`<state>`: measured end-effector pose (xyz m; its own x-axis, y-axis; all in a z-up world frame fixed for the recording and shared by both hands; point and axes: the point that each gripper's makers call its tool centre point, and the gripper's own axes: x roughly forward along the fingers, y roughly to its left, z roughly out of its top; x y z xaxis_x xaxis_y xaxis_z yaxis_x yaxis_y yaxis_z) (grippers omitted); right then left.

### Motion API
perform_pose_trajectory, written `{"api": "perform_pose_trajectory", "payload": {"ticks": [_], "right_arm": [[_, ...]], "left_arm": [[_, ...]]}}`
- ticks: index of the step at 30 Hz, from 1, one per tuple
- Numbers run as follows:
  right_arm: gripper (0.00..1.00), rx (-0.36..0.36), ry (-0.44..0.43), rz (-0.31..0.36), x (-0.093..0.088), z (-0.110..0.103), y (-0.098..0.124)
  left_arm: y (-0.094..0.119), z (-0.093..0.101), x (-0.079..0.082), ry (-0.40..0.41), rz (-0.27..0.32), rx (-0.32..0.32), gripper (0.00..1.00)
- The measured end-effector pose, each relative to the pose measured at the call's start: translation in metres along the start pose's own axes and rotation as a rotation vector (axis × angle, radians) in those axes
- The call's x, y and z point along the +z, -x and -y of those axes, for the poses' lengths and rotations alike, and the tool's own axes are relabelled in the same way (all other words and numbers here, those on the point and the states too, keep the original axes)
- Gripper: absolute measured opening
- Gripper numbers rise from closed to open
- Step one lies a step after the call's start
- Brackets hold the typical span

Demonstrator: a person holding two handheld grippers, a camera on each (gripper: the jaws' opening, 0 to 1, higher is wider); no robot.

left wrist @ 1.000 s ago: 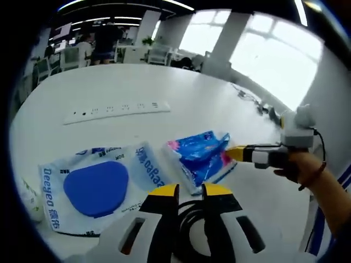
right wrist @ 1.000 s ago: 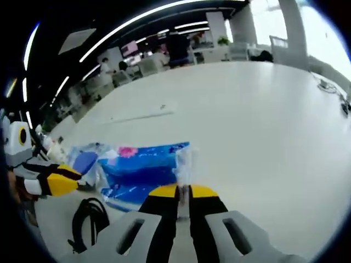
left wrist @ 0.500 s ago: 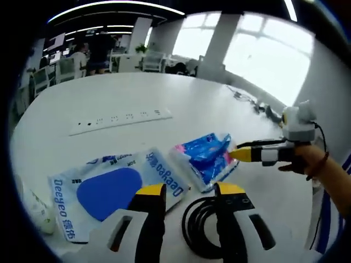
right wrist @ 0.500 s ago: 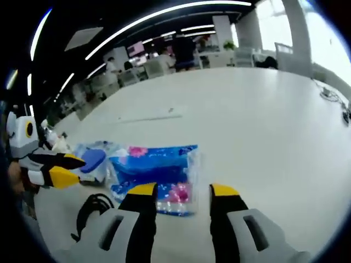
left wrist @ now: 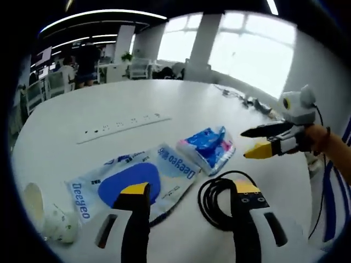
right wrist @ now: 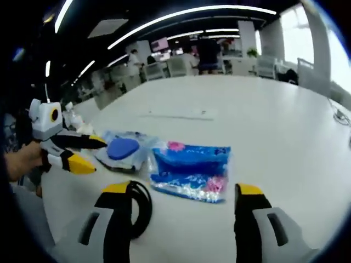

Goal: Arrange the tabletop items into an orderly group along one side of the table until the central work area is clear of visible clutter.

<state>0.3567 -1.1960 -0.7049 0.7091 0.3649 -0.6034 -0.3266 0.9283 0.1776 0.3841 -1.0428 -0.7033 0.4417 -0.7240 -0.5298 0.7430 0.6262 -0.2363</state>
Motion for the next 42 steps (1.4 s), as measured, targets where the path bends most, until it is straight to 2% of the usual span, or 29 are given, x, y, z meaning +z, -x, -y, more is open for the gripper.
{"api": "perform_pose_trajectory", "payload": {"ticks": [6, 10, 18, 21, 32, 42], "right_arm": [[0.87, 0.047, 0.047, -0.002, -0.001, -0.039, 0.020], [0.92, 0.079, 0.084, 0.009, -0.001, -0.065, 0.035], [1.00, 0.096, 0.109, 0.028, 0.000, -0.096, 0.060], [1.00, 0.098, 0.115, 0.030, -0.001, -0.104, 0.068], [1.00, 0.091, 0.143, 0.041, -0.007, -0.127, 0.091], [1.00, 0.067, 0.159, 0.061, -0.012, -0.138, 0.118]], "left_arm": [[0.037, -0.001, -0.012, -0.148, -0.023, -0.029, 0.66], [0.065, -0.010, -0.017, -0.126, -0.014, -0.023, 0.68], [0.112, -0.017, -0.021, -0.134, 0.015, 0.003, 0.74], [0.131, -0.020, -0.023, -0.111, 0.036, 0.013, 0.75], [0.179, -0.018, -0.041, -0.132, 0.047, 0.044, 0.83], [0.223, -0.029, -0.046, -0.115, 0.092, 0.131, 0.91]]}}
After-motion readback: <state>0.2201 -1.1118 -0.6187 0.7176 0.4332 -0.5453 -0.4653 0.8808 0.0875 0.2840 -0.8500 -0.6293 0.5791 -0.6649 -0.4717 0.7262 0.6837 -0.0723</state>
